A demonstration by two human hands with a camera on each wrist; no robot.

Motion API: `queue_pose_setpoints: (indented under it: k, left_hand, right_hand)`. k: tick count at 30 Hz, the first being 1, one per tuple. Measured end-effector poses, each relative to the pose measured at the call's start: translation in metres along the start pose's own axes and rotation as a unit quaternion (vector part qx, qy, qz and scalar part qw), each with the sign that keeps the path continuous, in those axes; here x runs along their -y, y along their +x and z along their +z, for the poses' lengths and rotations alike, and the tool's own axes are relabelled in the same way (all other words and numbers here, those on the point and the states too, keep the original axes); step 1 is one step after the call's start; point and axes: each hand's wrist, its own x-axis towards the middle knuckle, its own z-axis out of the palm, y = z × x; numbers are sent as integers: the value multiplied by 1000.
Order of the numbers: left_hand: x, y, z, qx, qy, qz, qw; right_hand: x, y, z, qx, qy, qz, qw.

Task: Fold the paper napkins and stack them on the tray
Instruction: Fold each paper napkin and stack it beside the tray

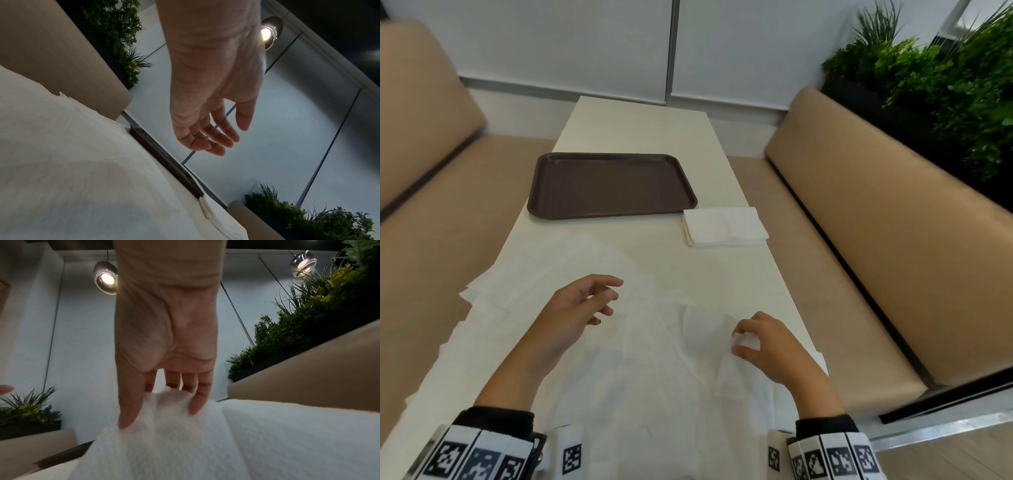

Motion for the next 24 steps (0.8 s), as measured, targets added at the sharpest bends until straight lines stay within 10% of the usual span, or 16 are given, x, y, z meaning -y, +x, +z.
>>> queue_pose_setpoints:
  k: [11,16,24]
  left_hand:
    - [-45,1,107,261,152,72,950]
    - [-69,-1,130,277,171,111,939]
    - [-95,-3,69,207,9,7,978]
  right_hand:
    - [28,-33,-89,-196,-85,-78,974]
    - [44,-39,-111,-292,27,-164,942]
    - [5,-33,-85,-115,384,-35,915]
